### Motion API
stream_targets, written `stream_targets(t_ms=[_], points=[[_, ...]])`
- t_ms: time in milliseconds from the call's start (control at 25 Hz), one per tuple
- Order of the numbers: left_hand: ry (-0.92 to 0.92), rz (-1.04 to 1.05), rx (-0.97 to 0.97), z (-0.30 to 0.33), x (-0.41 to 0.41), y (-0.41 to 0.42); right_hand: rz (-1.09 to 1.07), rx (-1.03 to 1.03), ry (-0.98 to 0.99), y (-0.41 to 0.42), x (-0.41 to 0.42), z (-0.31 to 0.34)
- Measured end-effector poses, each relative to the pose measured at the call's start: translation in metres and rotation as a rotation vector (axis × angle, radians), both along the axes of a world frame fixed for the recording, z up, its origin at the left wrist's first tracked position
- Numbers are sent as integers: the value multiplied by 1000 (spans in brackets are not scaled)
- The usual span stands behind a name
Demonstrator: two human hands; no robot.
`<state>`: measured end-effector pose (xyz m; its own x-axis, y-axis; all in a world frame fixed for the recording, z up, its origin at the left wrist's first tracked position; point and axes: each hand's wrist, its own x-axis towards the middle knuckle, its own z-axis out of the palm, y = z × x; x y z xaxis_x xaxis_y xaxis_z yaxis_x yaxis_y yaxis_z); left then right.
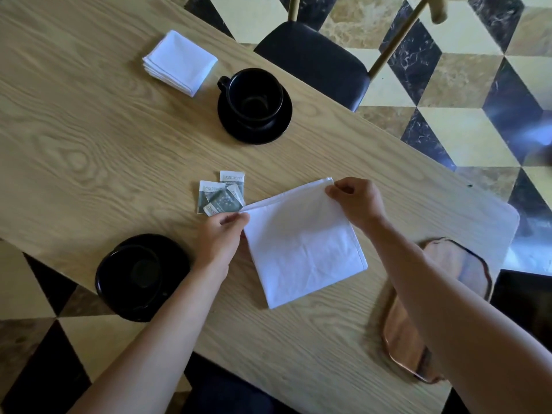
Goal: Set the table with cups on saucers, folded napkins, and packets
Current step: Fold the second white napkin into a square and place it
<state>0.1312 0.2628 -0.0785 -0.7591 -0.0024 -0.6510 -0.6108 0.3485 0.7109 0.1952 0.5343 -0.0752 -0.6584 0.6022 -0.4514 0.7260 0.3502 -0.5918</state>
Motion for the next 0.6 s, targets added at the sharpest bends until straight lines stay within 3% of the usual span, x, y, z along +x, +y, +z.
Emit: stream_targets(t_ms=[280,520,600], points=[[174,-79,-107,4,-1,-1,-30,60,33,-4,-3,1],[449,-286,-440,11,2,11,11,293,128,-17,0,-10],[626,-366,-579,10,9,11,52,430,139,-27,5,-9]])
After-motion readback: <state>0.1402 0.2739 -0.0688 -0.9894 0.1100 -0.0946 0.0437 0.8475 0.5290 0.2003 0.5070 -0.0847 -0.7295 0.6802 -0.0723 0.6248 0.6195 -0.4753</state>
